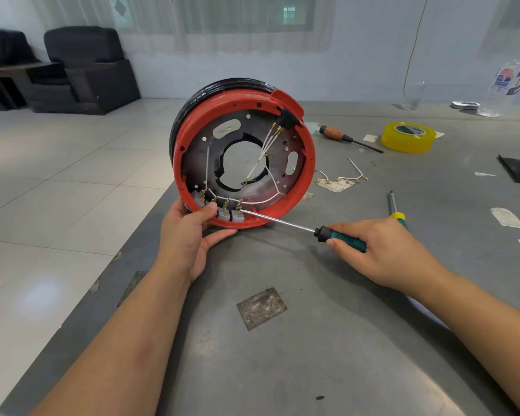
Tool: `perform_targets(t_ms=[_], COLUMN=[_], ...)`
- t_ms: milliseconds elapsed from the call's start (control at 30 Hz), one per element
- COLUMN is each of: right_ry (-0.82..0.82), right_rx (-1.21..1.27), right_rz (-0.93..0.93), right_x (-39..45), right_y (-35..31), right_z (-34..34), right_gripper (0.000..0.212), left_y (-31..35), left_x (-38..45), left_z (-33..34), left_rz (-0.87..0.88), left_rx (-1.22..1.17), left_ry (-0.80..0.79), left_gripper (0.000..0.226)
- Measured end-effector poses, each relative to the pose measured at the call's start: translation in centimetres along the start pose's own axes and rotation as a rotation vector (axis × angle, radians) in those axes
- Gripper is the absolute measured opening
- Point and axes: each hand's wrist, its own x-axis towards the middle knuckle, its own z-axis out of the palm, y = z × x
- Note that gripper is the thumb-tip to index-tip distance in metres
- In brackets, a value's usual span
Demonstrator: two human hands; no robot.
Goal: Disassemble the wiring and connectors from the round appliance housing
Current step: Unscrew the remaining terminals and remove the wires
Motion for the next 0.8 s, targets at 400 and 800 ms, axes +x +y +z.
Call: perform_targets(t_ms=[400, 800], right_ry=[0.055, -0.060], right_rx=[-0.042, 0.143], right_rz=[-0.041, 0.123], right_x=[0.0, 0.3], right_y=[-0.9, 0.3], right_z=[0.0, 0.2], right_gripper=[0.033, 0.036], left_y=[-0.2, 0.0], left_x=[0.0, -0.1], left_z=[-0.1, -0.1], left_rz=[0.020, 0.008], left_rx=[-0.021, -0.014], left_ry=[-0.010, -0.016], left_gripper=[0.031, 0.028])
